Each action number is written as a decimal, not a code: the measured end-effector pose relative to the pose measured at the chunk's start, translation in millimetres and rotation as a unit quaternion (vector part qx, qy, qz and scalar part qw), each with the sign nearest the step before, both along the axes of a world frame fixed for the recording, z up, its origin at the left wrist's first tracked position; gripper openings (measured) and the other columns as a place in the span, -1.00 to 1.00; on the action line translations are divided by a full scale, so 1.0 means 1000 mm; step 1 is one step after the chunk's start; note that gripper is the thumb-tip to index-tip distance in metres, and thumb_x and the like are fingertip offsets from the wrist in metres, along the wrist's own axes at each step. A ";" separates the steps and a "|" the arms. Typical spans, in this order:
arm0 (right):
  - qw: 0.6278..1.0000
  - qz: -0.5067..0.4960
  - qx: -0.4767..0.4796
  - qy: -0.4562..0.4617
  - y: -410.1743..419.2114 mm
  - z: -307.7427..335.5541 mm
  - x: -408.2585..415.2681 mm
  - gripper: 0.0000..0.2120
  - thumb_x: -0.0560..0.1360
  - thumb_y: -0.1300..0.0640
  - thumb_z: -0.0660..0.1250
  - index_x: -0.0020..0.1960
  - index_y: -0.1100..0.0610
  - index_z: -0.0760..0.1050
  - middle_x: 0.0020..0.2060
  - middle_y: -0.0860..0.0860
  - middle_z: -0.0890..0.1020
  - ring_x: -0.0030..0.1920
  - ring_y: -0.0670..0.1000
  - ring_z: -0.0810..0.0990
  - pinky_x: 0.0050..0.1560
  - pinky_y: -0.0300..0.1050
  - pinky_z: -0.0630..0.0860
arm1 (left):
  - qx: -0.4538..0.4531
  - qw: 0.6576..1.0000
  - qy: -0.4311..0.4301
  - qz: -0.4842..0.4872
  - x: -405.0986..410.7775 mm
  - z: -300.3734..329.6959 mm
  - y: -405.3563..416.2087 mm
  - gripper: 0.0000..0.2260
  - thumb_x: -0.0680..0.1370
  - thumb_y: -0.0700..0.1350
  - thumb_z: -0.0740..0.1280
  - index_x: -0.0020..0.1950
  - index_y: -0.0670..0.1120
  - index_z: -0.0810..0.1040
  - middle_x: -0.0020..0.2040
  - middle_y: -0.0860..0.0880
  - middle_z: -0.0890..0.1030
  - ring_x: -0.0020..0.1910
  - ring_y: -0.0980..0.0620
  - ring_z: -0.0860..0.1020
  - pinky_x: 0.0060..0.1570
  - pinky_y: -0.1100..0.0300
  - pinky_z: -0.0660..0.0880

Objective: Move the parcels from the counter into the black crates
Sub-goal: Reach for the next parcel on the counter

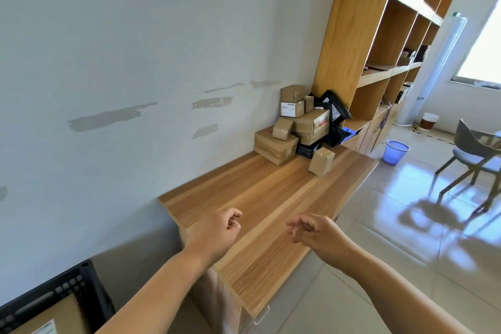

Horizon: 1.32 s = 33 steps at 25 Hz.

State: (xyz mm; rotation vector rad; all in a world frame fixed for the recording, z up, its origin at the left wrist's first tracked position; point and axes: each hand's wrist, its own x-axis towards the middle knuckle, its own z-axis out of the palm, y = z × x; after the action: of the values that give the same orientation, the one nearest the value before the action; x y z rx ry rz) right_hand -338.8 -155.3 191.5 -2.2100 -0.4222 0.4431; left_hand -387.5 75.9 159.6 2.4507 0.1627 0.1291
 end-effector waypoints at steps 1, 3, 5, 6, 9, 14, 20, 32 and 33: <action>1.000 -0.003 -0.003 0.002 -0.004 0.000 0.019 -0.80 0.57 0.23 0.25 0.10 -0.02 0.52 -0.02 -0.11 0.63 -0.04 -0.19 0.63 0.09 -0.28 0.53 | -0.004 1.000 0.000 -0.004 0.021 -0.001 -0.004 -0.74 0.61 -0.01 0.17 0.28 0.11 0.48 -0.04 0.20 0.59 -0.11 0.25 0.55 -0.13 0.31 0.49; 1.000 -0.009 -0.010 0.005 -0.012 0.003 0.061 -0.81 0.58 0.22 0.25 0.11 -0.01 0.52 -0.01 -0.08 0.64 -0.03 -0.16 0.64 0.11 -0.23 0.54 | -0.017 1.000 0.005 -0.003 0.063 -0.001 -0.013 -0.75 0.59 0.00 0.17 0.24 0.13 0.50 -0.06 0.19 0.60 -0.16 0.22 0.56 -0.15 0.23 0.53; 1.000 -0.015 -0.013 0.013 -0.018 0.007 0.107 -0.81 0.58 0.21 0.25 0.10 -0.01 0.53 -0.01 -0.07 0.65 -0.03 -0.15 0.64 0.10 -0.21 0.55 | -0.025 1.000 0.015 -0.001 0.107 0.002 -0.021 -0.76 0.59 -0.01 0.18 0.22 0.11 0.52 -0.02 0.17 0.61 -0.13 0.17 0.58 -0.08 0.19 0.54; 1.000 -0.024 -0.007 0.015 -0.022 0.010 0.129 -0.81 0.58 0.21 0.25 0.10 -0.01 0.54 -0.02 -0.06 0.65 -0.04 -0.15 0.64 0.08 -0.22 0.55 | -0.022 1.000 0.018 -0.003 0.130 0.005 -0.024 -0.76 0.60 -0.02 0.18 0.22 0.09 0.52 -0.01 0.16 0.60 -0.10 0.17 0.57 -0.05 0.19 0.53; 0.999 -0.048 0.008 0.017 -0.040 0.013 0.189 -0.81 0.58 0.24 0.25 0.11 0.04 0.55 -0.03 -0.06 0.66 -0.07 -0.15 0.65 -0.02 -0.30 0.52 | -0.007 1.000 0.021 -0.016 0.194 0.010 -0.038 -0.76 0.61 -0.02 0.18 0.25 0.08 0.50 -0.01 0.18 0.58 -0.05 0.19 0.56 -0.06 0.24 0.51; 0.998 -0.062 0.015 0.029 -0.086 0.004 0.273 -0.79 0.57 0.24 0.25 0.02 -0.04 0.54 -0.05 -0.07 0.67 -0.09 -0.16 0.66 0.06 -0.20 0.55 | 0.002 0.999 0.041 -0.017 0.278 0.008 -0.075 -0.76 0.61 -0.02 0.18 0.24 0.08 0.50 -0.04 0.19 0.57 -0.07 0.20 0.56 -0.07 0.23 0.53; 0.999 -0.026 0.014 0.024 -0.159 -0.006 0.383 -0.81 0.58 0.22 0.25 0.09 0.00 0.55 -0.04 -0.08 0.66 -0.09 -0.17 0.66 0.07 -0.18 0.56 | 0.007 0.999 0.046 0.015 0.370 -0.006 -0.153 -0.76 0.62 -0.04 0.16 0.25 0.08 0.50 -0.05 0.12 0.62 -0.08 0.12 0.61 -0.10 0.17 0.57; 0.997 0.020 0.008 0.075 -0.277 -0.036 0.565 -0.81 0.57 0.26 0.24 0.07 0.05 0.56 -0.05 -0.03 0.67 -0.09 -0.10 0.66 -0.09 -0.29 0.55 | -0.027 0.988 0.105 0.110 0.503 -0.037 -0.288 -0.73 0.60 -0.05 0.13 0.23 0.09 0.52 -0.06 0.15 0.61 -0.13 0.13 0.60 -0.02 0.08 0.57; 0.996 0.024 0.007 0.080 -0.276 -0.043 0.578 -0.81 0.57 0.26 0.24 0.07 0.06 0.56 -0.05 -0.02 0.67 -0.10 -0.10 0.66 -0.09 -0.29 0.55 | -0.029 0.986 0.110 0.122 0.513 -0.043 -0.288 -0.72 0.59 -0.05 0.12 0.22 0.10 0.52 -0.08 0.15 0.61 -0.16 0.13 0.60 -0.04 0.10 0.57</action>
State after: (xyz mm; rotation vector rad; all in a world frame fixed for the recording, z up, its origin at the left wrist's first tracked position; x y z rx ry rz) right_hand 239.0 -431.8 148.9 -2.1361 -0.3917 0.6378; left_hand 125.9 -212.6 117.1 2.3737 0.5551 -0.0400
